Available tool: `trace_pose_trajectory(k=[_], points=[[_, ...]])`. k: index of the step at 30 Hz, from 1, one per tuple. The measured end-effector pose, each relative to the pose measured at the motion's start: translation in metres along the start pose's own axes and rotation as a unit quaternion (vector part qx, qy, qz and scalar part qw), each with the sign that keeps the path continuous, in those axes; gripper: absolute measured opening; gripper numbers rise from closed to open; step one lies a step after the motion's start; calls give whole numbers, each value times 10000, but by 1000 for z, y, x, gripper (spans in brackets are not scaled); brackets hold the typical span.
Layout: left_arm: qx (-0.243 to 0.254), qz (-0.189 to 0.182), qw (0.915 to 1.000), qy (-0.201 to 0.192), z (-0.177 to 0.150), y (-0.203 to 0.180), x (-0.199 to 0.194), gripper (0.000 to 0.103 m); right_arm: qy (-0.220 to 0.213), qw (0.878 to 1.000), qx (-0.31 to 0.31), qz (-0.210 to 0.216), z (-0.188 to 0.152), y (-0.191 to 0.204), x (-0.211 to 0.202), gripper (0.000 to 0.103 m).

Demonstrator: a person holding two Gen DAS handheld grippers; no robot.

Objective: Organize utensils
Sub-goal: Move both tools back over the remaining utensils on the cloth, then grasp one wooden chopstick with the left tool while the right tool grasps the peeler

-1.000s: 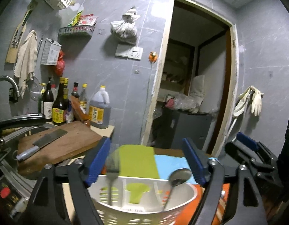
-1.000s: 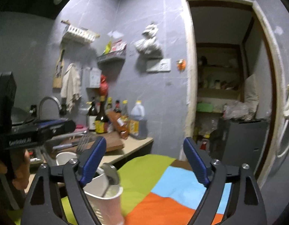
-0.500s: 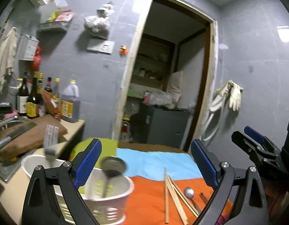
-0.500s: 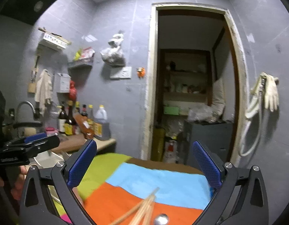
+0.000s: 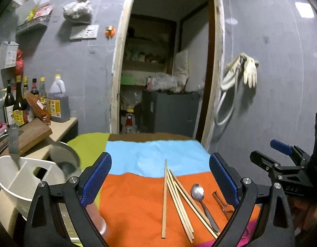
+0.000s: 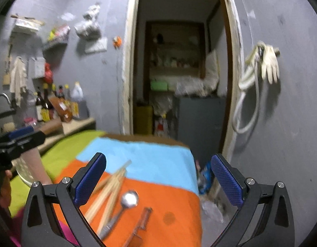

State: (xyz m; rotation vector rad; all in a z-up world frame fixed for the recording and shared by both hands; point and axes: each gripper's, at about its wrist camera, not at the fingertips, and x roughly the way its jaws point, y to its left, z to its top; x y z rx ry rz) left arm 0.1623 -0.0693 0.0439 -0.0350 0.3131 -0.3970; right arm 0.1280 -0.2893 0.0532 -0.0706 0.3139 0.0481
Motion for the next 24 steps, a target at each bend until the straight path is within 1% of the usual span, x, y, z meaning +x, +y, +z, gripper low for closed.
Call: trace_pose_trajectory(k=[4, 6, 9, 11, 13, 14, 16, 17, 18, 20, 23, 24], points=[[115, 1, 9996, 270, -11, -6, 18, 93, 444, 9990, 60, 58, -13, -8, 11, 99], [155, -18, 9991, 397, -16, -8, 25, 92, 694, 9975, 50, 155, -20, -8, 18, 93], [244, -20, 9977, 640, -24, -8, 38, 88, 996, 9947, 27, 264, -29, -6, 27, 86], [302, -18, 9961, 834, -29, -9, 47, 82, 1276, 9913, 21, 324, -36, -3, 35, 85], [307, -41, 9940, 1045, -34, -7, 57, 73, 1537, 9874, 29, 371, -42, 0, 43, 81], [292, -59, 9929, 1152, -37, -5, 61, 71, 1679, 9849, 59, 412, -46, 1, 47, 78], [262, -95, 9892, 1440, -42, -2, 72, 59, 1914, 9803, 128, 470, -51, 1, 54, 74], [254, -113, 9872, 1568, -44, 0, 77, 55, 2024, 9780, 156, 491, -53, 2, 57, 71], [235, -126, 9851, 1699, -47, 1, 81, 51, 2098, 9763, 172, 508, -55, 2, 59, 65], [140, -173, 9788, 2037, -52, 6, 94, 48, 2248, 9726, 214, 556, -57, 0, 63, 54], [-22, -227, 9697, 2434, -57, 10, 109, 41, 2444, 9671, 316, 637, -61, -2, 69, 49], [-53, -233, 9676, 2513, -57, 10, 113, 38, 2513, 9650, 337, 666, -62, -2, 71, 47]])
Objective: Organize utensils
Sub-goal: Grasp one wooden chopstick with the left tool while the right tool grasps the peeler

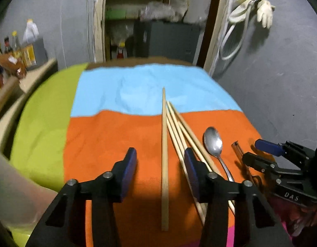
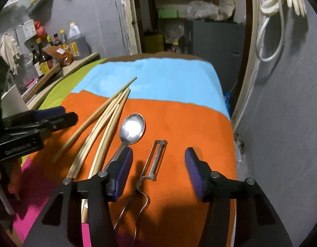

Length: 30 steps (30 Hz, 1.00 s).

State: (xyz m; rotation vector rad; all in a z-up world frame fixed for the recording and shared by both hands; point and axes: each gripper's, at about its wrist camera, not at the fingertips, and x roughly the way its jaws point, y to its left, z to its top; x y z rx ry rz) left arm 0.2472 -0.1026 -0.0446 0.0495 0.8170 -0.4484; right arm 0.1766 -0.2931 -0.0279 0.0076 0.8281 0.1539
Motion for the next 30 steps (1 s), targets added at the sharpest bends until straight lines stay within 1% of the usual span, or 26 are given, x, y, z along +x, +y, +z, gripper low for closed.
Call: trace_pose_trajectory(k=[4, 6, 8, 11, 14, 15, 16, 18, 19, 21, 22, 25, 27, 30], points=[[-89, -26, 9994, 333, 7, 3, 18, 31, 269, 9996, 65, 91, 0, -1, 10, 44], [-119, -29, 9987, 493, 11, 5, 26, 29, 405, 9990, 111, 139, 1, -1, 15, 41], [-155, -26, 9979, 631, 14, 7, 33, 28, 491, 9985, 172, 151, 2, -2, 19, 40], [-209, -7, 9966, 793, 24, 9, 42, 25, 539, 9981, 268, 107, 5, -3, 21, 40], [-155, 50, 9957, 916, 32, 10, 49, 23, 542, 9980, 329, -21, 8, -1, 23, 40], [-148, 61, 9954, 941, 33, 9, 51, 20, 549, 9979, 326, -71, 9, 0, 24, 39], [-147, 72, 9952, 968, 34, 9, 53, 17, 549, 9978, 347, -111, 9, 1, 25, 38], [-176, 77, 9944, 1036, 35, 10, 55, 13, 556, 9976, 367, -210, 11, 1, 26, 29], [-191, 63, 9942, 1061, 35, 11, 55, 10, 563, 9974, 394, -209, 11, 0, 26, 27], [-232, 26, 9936, 1105, 35, 12, 56, 6, 608, 9966, 504, -215, 12, -3, 26, 19], [-281, 5, 9932, 1129, 35, 13, 56, 5, 624, 9965, 527, -202, 12, -5, 26, 16], [-469, -45, 9928, 1102, 35, 14, 53, 5, 678, 9958, 595, -139, 13, -8, 25, 14], [-566, -104, 9931, 1017, 34, 15, 47, 5, 689, 9946, 776, 52, 13, -13, 24, 12], [-564, -86, 9956, 742, 30, 13, 31, 5, 583, 9935, 948, 221, 11, -17, 20, 11]])
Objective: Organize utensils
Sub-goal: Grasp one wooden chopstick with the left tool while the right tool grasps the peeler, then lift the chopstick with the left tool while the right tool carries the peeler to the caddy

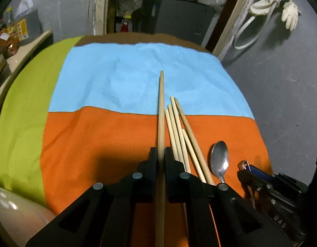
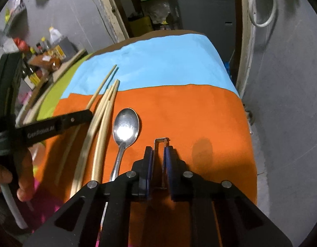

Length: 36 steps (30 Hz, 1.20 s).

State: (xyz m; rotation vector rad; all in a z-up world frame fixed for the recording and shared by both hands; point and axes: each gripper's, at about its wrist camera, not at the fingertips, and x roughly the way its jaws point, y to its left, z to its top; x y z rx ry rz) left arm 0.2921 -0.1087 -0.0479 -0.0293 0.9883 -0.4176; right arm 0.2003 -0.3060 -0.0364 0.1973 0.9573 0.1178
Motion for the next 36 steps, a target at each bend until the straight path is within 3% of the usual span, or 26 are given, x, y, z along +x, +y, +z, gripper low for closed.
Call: trace_pose_trajectory(k=[5, 9, 16, 19, 26, 36], points=[[-93, -285, 9967, -757, -20, -2, -32, 5, -373, 9992, 14, 152, -8, 1, -13, 10], [-197, -423, 9930, -1084, -34, 0, -45, 5, -752, 9968, -87, 252, -14, 5, -27, 10], [-151, -333, 9795, -1983, -48, -4, -83, 5, -1683, 9840, -452, 375, -23, 21, -59, 10], [-200, -302, 9667, -2535, -56, -5, -101, 5, -2087, 9747, -690, 404, -28, 34, -72, 10], [-136, -193, 9411, -3374, -68, -3, -141, 5, -2859, 9520, -983, 479, -31, 57, -95, 10], [-203, 110, 9085, -4173, -65, 28, -201, 5, -3592, 9209, -1152, 984, 0, 105, -123, 10]])
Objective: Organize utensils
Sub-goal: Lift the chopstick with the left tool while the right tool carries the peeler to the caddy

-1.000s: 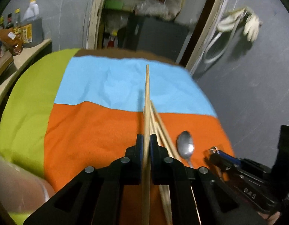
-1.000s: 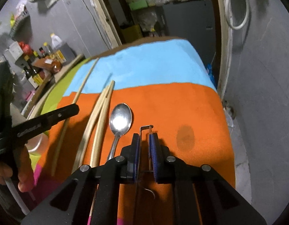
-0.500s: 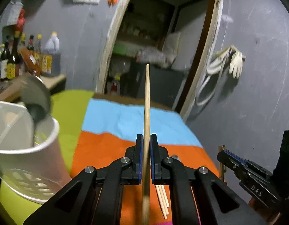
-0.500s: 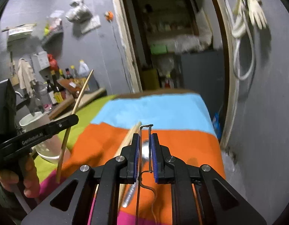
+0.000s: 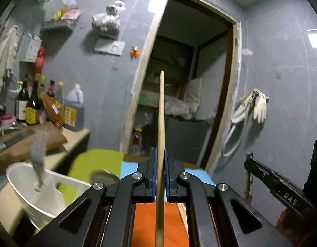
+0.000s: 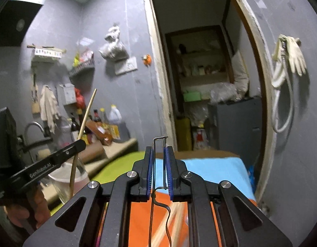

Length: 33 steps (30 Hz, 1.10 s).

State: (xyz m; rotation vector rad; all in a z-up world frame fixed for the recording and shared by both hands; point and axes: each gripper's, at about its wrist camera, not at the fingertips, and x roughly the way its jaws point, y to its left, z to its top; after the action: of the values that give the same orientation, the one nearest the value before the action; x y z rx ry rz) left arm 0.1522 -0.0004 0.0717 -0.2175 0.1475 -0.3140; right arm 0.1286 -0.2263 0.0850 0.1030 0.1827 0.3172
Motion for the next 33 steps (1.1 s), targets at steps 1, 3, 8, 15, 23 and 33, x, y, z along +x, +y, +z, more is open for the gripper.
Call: trace_pose_trajectory(k=[1, 3, 8, 15, 23, 33], points=[[-13, 18, 10000, -25, 3, 7, -3, 5, -40, 10000, 18, 52, 2, 2, 0, 10], [-46, 52, 10000, -35, 11, 20, -5, 5, -132, 9997, 44, 182, 10, 10, 5, 10], [-46, 299, 9995, -134, 27, 53, -14, 5, -346, 9978, 189, 541, 27, 29, 19, 10], [-389, 848, 9948, -410, 47, 106, -29, 5, -582, 9917, 373, 1082, 47, 68, 46, 10], [-669, 1363, 9865, -614, 51, 154, -29, 5, -588, 9873, 398, 1423, 42, 107, 79, 10], [-708, 1590, 9827, -637, 30, 170, -16, 5, -582, 9870, 448, 1426, 16, 121, 101, 10]])
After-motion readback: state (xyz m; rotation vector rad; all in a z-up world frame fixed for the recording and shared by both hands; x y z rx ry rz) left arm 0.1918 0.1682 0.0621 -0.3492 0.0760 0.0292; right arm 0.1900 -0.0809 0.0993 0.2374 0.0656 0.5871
